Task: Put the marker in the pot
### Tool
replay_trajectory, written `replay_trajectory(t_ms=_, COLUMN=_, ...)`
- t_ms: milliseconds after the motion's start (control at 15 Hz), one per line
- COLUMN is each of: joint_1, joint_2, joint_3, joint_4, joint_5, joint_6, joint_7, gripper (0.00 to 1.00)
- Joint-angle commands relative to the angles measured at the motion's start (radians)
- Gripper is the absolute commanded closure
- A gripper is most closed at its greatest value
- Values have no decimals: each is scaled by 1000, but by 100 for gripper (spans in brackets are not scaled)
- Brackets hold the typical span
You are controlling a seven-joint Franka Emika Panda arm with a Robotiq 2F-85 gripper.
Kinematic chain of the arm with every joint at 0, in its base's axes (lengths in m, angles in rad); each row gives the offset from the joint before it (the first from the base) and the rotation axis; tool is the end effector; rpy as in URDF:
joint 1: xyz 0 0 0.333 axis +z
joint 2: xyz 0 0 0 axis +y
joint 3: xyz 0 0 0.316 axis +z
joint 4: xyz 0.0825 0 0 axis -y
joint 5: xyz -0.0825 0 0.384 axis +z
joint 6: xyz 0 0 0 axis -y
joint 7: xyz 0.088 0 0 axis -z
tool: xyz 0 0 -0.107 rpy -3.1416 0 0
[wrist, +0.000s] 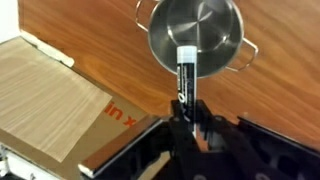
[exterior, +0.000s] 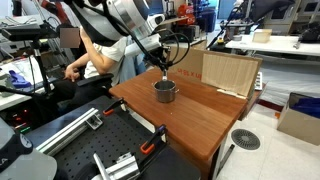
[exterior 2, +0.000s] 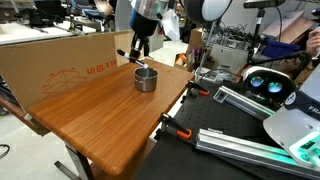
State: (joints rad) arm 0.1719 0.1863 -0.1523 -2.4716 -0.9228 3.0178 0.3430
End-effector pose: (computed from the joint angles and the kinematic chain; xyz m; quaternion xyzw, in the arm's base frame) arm 0.4841 0.0674 0.2433 0.9357 0.2811 0.1791 0.1154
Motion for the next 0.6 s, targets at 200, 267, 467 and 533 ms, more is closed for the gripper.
replay_trajectory(t_ms=200, joint_1=-13, joint_2=15, joint_3=-22, joint_4=-42, joint_5=-18, joint_6=65, joint_7=4, gripper=95)
replay_trajectory(t_ms=267, joint_1=-15, joint_2=22, joint_3=-24, joint_4=-43, joint_5=-15, joint_6=66, joint_7=3, gripper=95)
replay_trajectory(t_ms=467, joint_1=-25, joint_2=51, joint_3=-28, joint_4=-39, joint_5=-2, joint_6=64, joint_7=-6, gripper=95)
replay_trajectory(t_ms=533, joint_1=-26, joint_2=64, joint_3=-30, joint_4=-30, joint_5=0, joint_6=61, joint_7=-4, gripper=95)
